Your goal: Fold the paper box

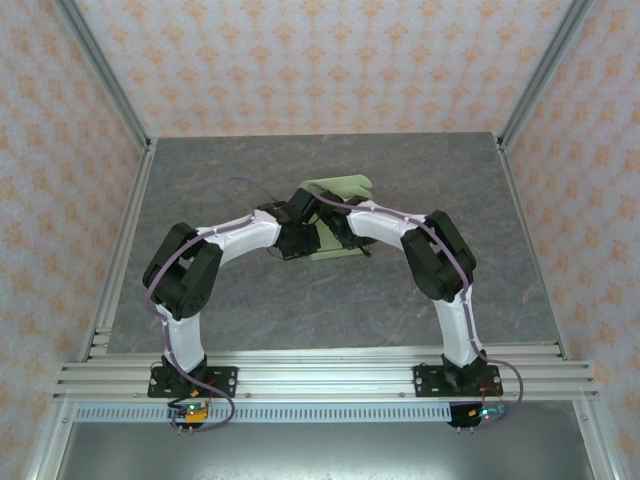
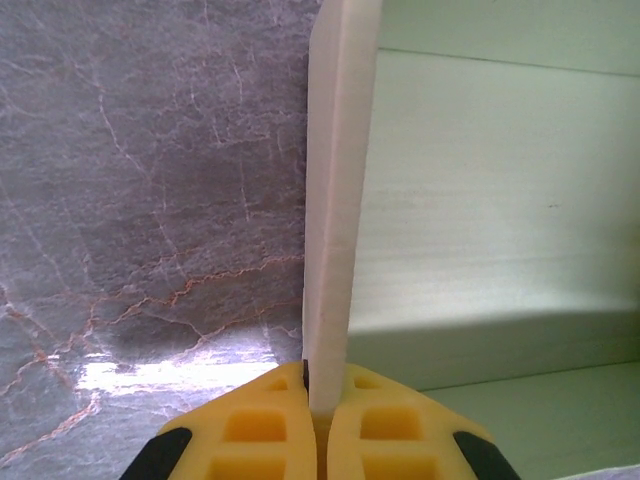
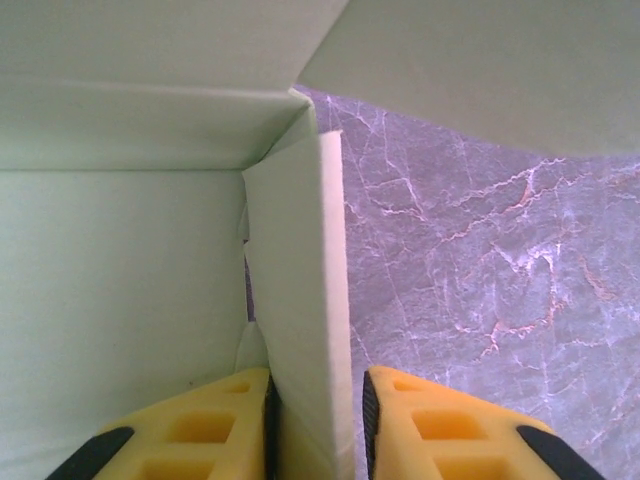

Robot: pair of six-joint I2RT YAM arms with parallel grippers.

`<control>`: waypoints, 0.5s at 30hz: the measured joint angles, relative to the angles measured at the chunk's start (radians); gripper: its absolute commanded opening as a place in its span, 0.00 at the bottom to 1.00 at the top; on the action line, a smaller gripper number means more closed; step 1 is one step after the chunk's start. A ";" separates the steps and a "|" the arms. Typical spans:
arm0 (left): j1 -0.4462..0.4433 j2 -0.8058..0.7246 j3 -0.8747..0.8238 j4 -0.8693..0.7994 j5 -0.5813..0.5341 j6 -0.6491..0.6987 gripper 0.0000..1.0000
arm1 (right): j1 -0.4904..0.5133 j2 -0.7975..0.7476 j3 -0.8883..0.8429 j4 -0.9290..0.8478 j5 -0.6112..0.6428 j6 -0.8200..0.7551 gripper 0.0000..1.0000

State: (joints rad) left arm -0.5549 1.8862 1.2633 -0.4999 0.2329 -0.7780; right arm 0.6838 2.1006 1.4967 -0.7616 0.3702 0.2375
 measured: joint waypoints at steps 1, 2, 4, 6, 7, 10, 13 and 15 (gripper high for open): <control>0.000 0.001 0.000 -0.001 0.000 0.000 0.00 | 0.000 0.001 -0.004 0.008 0.000 0.000 0.29; 0.000 0.001 0.000 -0.001 0.000 0.000 0.00 | 0.000 0.002 -0.008 0.015 0.000 0.000 0.30; 0.000 0.002 0.000 -0.001 0.000 0.000 0.00 | 0.000 0.003 -0.015 0.027 0.000 0.000 0.20; 0.000 0.002 0.000 0.002 0.005 -0.001 0.00 | 0.000 0.003 -0.018 0.041 -0.006 0.004 0.11; 0.000 0.002 0.000 0.005 0.006 -0.001 0.00 | -0.001 0.003 -0.018 0.045 -0.009 0.002 0.11; 0.000 0.002 0.000 0.008 0.005 0.000 0.00 | -0.002 0.002 -0.018 0.049 -0.016 -0.003 0.10; 0.000 0.002 0.001 0.007 0.001 0.001 0.00 | -0.002 -0.001 -0.019 0.048 -0.024 -0.003 0.10; 0.000 0.002 0.006 0.000 -0.004 0.002 0.00 | -0.002 -0.006 -0.019 0.048 -0.030 -0.003 0.18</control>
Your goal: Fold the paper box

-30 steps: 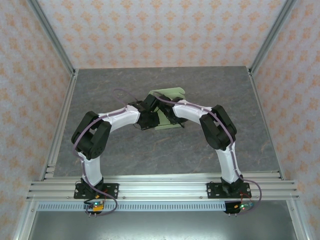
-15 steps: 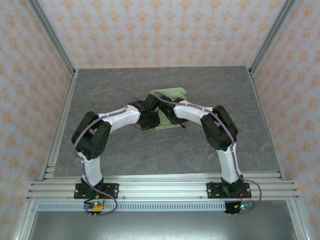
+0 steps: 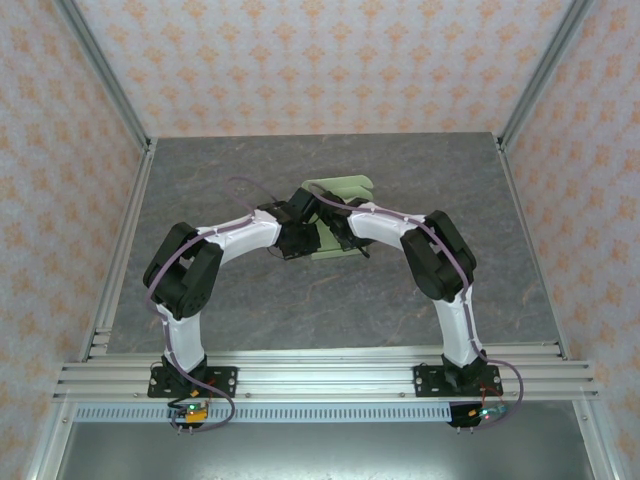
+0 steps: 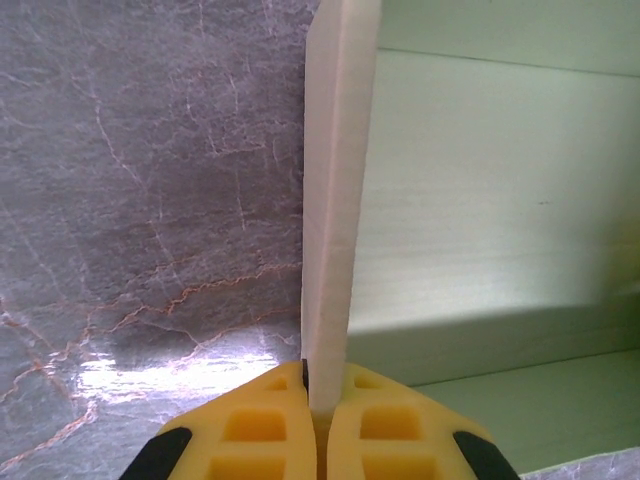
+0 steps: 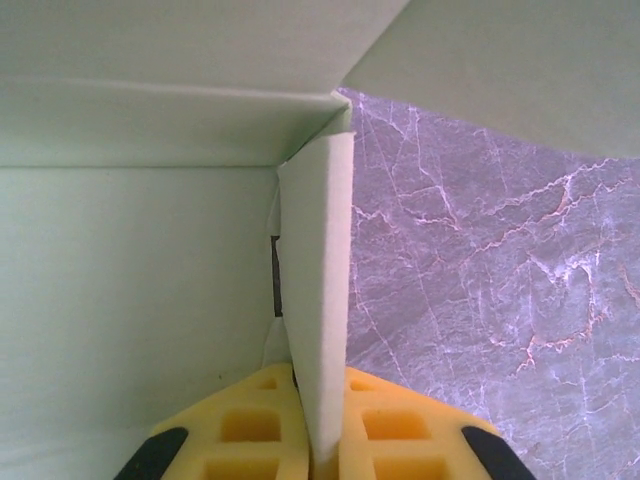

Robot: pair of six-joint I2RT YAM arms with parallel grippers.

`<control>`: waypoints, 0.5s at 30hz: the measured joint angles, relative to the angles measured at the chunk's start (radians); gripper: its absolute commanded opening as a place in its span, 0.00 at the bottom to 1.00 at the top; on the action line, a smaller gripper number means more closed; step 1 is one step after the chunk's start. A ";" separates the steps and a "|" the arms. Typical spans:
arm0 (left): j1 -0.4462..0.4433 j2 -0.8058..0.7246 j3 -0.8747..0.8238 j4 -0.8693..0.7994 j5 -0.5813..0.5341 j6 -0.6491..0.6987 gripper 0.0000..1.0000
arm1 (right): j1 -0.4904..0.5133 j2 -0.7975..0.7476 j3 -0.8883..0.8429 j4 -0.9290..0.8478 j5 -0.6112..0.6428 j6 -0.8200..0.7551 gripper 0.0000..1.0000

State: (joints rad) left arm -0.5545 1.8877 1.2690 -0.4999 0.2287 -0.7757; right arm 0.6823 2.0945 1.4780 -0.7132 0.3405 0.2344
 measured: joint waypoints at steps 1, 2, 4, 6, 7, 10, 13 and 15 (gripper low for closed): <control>0.000 0.000 0.003 -0.004 -0.001 0.003 0.01 | 0.000 -0.003 0.000 0.000 0.000 -0.001 0.23; 0.000 0.000 0.009 -0.013 -0.004 0.009 0.01 | 0.000 -0.005 0.000 -0.002 0.002 -0.003 0.28; 0.000 0.000 0.016 -0.025 -0.011 0.018 0.02 | -0.001 -0.016 -0.004 -0.008 0.008 -0.002 0.31; 0.000 0.000 0.027 -0.035 -0.019 0.029 0.03 | -0.003 -0.037 -0.019 -0.010 0.007 0.003 0.34; 0.000 0.000 0.033 -0.037 -0.020 0.037 0.03 | -0.005 -0.052 -0.029 -0.012 0.007 0.006 0.35; 0.001 0.000 0.054 -0.042 -0.020 0.052 0.05 | -0.008 -0.117 -0.065 -0.011 0.003 0.018 0.36; 0.000 0.000 0.066 -0.056 -0.031 0.071 0.09 | 0.001 -0.220 -0.117 0.010 -0.007 0.040 0.38; -0.002 0.000 0.075 -0.061 -0.030 0.079 0.09 | 0.000 -0.305 -0.166 0.048 -0.035 0.059 0.39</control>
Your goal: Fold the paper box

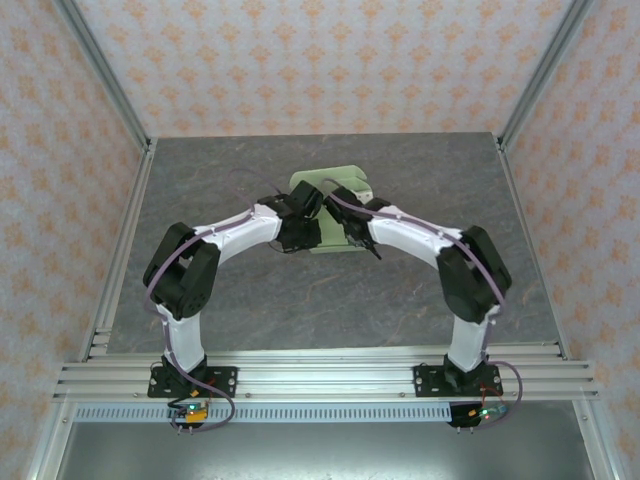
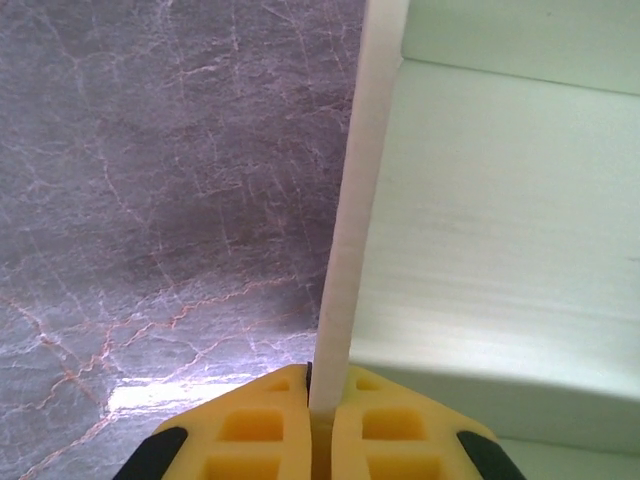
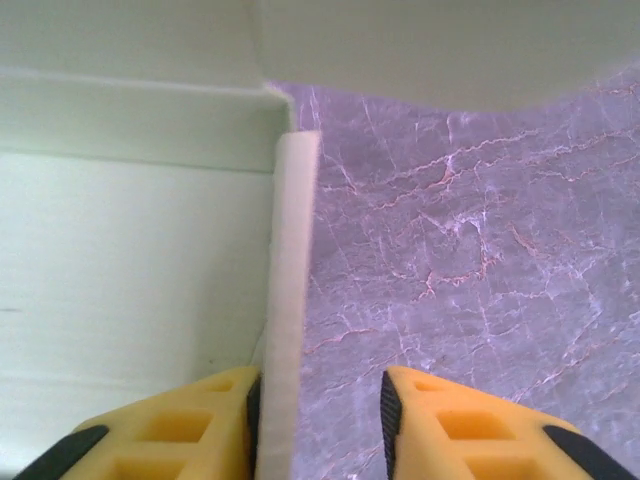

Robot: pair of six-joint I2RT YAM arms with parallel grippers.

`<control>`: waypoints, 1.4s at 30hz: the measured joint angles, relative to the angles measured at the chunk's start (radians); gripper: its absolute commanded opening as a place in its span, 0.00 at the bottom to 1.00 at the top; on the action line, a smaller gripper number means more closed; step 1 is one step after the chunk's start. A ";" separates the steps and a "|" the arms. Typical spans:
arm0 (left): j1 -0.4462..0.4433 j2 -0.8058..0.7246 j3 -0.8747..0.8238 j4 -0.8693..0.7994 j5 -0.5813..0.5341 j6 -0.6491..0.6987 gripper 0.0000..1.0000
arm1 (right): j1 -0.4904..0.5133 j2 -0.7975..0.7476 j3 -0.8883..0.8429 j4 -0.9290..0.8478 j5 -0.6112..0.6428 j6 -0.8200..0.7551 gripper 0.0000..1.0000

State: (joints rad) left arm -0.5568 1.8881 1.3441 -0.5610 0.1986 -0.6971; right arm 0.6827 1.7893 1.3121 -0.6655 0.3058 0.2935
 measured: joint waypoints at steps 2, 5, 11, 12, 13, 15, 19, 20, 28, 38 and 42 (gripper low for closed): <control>-0.001 0.000 0.007 -0.010 -0.001 0.011 0.10 | -0.001 -0.074 -0.046 0.048 -0.035 0.012 0.40; 0.003 0.020 0.024 -0.029 -0.027 0.018 0.12 | -0.009 -0.164 -0.123 0.108 -0.081 0.026 0.42; 0.011 0.056 0.024 -0.058 -0.042 0.019 0.22 | -0.037 -0.211 -0.247 0.199 -0.157 0.051 0.46; 0.011 0.056 0.024 -0.057 -0.043 0.023 0.24 | -0.039 -0.219 -0.271 0.214 -0.171 0.058 0.47; 0.011 0.056 0.024 -0.057 -0.043 0.025 0.26 | -0.042 -0.232 -0.295 0.227 -0.185 0.064 0.47; 0.011 0.056 0.024 -0.056 -0.043 0.030 0.29 | -0.060 -0.277 -0.341 0.251 -0.228 0.080 0.47; 0.011 0.056 0.024 -0.055 -0.042 0.047 0.35 | -0.142 -0.340 -0.360 0.290 -0.322 0.103 0.47; 0.011 0.056 0.024 -0.055 -0.042 0.053 0.37 | -0.162 -0.341 -0.354 0.298 -0.345 0.104 0.48; 0.022 -0.028 0.002 -0.029 -0.012 0.079 0.49 | -0.179 -0.188 -0.244 0.308 -0.449 0.095 0.50; 0.084 -0.053 -0.052 0.052 -0.001 0.105 0.49 | -0.179 0.045 -0.114 0.315 -0.436 0.072 0.49; 0.081 -0.037 -0.059 0.081 -0.005 0.116 0.42 | -0.173 0.102 -0.067 0.315 -0.428 0.068 0.48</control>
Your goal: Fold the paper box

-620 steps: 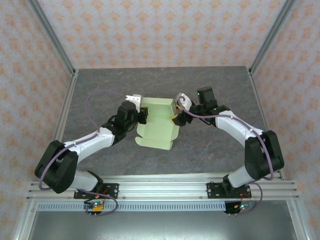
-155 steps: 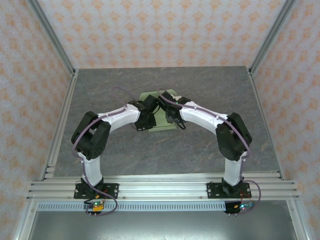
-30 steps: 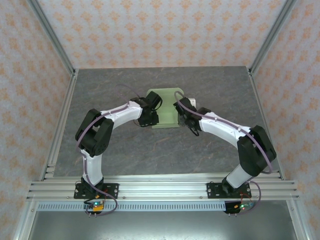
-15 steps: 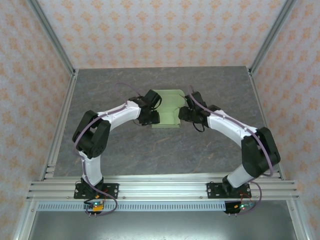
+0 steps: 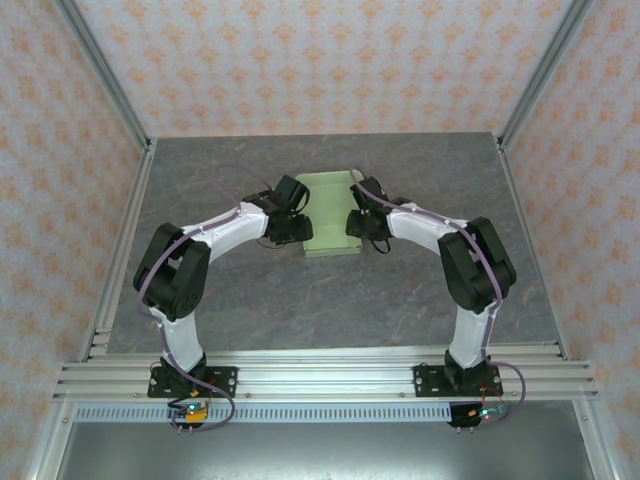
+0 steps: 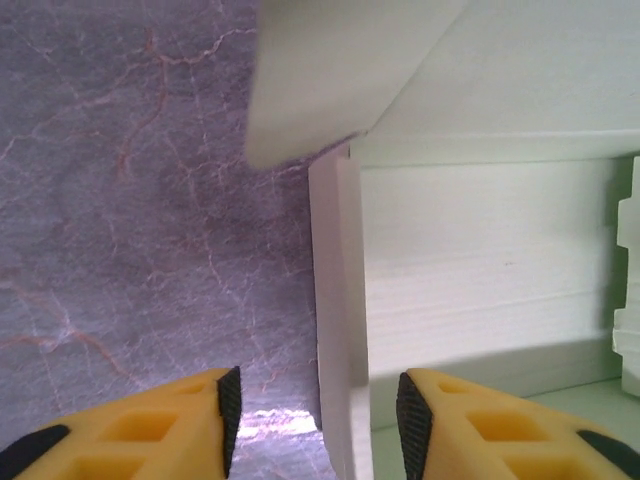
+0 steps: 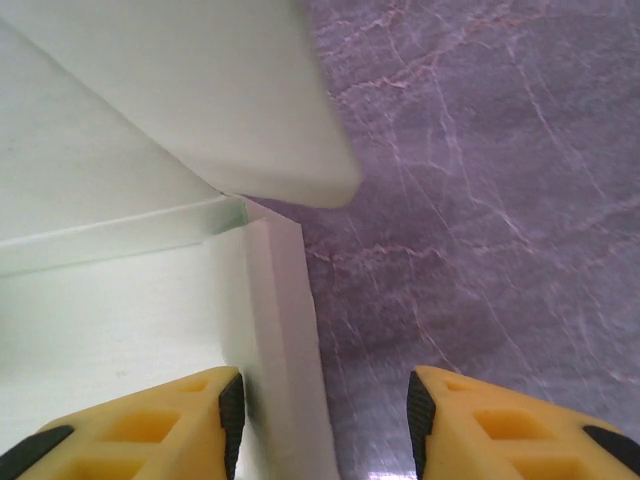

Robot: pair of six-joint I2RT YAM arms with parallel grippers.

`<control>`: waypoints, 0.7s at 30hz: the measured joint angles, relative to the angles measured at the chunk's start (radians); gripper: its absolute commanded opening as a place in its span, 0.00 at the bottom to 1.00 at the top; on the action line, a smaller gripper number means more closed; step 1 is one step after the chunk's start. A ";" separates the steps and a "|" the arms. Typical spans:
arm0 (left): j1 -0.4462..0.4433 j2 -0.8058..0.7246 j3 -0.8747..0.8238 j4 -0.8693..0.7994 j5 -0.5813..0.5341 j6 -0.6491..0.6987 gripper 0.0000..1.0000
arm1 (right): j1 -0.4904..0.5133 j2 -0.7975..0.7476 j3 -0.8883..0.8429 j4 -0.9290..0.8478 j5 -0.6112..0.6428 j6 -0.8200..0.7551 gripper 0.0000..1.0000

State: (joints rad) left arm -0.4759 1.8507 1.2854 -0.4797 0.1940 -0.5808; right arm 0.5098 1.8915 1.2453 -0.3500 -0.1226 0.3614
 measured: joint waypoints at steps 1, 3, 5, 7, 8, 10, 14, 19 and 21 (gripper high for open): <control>0.000 0.005 0.000 0.006 -0.001 0.006 0.40 | 0.003 0.015 0.011 0.000 0.004 -0.001 0.48; 0.000 0.017 0.000 0.011 -0.005 0.013 0.36 | 0.011 0.037 0.026 -0.001 0.019 -0.005 0.48; 0.000 0.030 0.000 0.016 -0.014 0.018 0.32 | 0.022 0.061 0.042 -0.005 0.039 -0.008 0.47; 0.000 0.038 0.000 0.018 -0.023 0.027 0.29 | 0.035 0.081 0.060 -0.016 0.067 -0.016 0.47; 0.000 0.041 0.000 0.017 -0.030 0.033 0.27 | 0.041 0.090 0.069 -0.025 0.085 -0.023 0.46; 0.000 0.044 0.001 0.017 -0.045 0.042 0.25 | 0.057 0.103 0.085 -0.047 0.127 -0.034 0.45; 0.000 0.064 0.005 0.018 -0.056 0.056 0.23 | 0.085 0.132 0.137 -0.105 0.227 -0.061 0.41; -0.011 0.080 0.010 0.044 -0.053 0.056 0.23 | 0.111 0.183 0.206 -0.159 0.358 -0.099 0.32; -0.015 0.084 0.011 0.058 -0.051 0.055 0.23 | 0.124 0.200 0.222 -0.174 0.418 -0.116 0.29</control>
State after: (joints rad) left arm -0.4911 1.9347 1.2961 -0.4217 0.1432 -0.5255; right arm 0.6338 2.0918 1.4673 -0.5240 0.2955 0.2455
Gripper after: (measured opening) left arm 0.231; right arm 0.318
